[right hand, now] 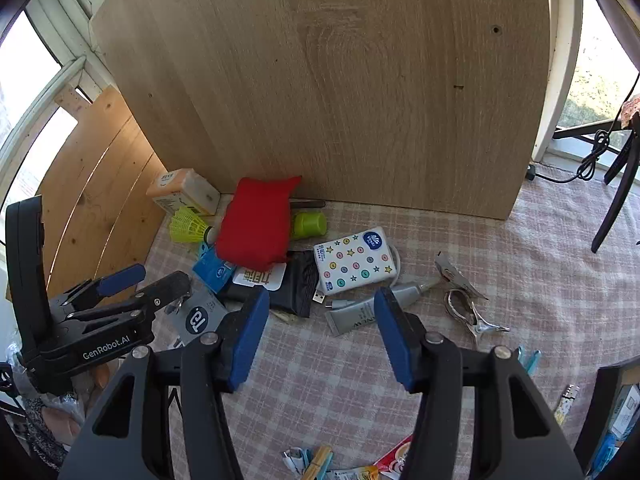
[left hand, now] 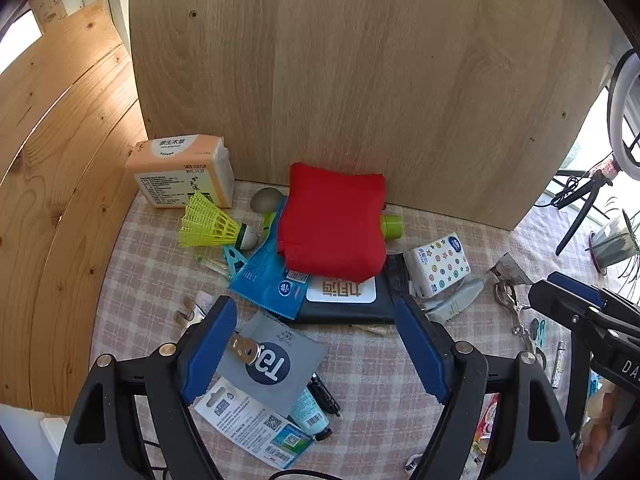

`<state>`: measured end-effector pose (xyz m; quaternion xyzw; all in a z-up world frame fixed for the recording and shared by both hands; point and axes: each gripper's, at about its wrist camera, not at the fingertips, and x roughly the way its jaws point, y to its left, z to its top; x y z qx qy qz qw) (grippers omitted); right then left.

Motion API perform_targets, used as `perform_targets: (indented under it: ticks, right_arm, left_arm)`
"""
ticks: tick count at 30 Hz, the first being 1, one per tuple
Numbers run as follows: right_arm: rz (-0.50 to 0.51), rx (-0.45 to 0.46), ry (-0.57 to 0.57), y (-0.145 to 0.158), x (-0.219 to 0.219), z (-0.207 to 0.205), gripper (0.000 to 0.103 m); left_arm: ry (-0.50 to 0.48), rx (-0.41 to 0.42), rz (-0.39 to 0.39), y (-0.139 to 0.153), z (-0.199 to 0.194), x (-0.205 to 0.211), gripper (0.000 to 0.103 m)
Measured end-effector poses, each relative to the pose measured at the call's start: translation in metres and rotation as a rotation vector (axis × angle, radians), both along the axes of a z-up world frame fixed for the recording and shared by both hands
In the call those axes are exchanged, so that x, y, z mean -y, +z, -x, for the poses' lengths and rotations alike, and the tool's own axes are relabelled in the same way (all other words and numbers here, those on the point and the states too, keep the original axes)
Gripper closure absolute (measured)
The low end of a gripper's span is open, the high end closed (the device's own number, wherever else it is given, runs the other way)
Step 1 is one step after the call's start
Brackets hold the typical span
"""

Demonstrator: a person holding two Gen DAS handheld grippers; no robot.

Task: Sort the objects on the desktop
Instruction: 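Grasp the red cloth pouch with both tools together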

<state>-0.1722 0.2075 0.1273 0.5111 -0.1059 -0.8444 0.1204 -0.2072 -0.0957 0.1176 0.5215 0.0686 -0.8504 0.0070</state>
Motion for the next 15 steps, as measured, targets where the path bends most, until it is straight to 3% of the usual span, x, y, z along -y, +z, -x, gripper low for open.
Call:
perform_targets:
  ticks: [7,15]
  right_arm:
    - [0.050,0.077,0.017,-0.036,0.030,0.057,0.049]
    - [0.132,0.163,0.001,-0.072,0.044,0.102,0.049]
  left_arm:
    - [0.026,0.059,-0.040,-0.035,0.053,0.018,0.024]
    - [0.032,0.094,-0.105,-0.066,0.081,0.027,0.030]
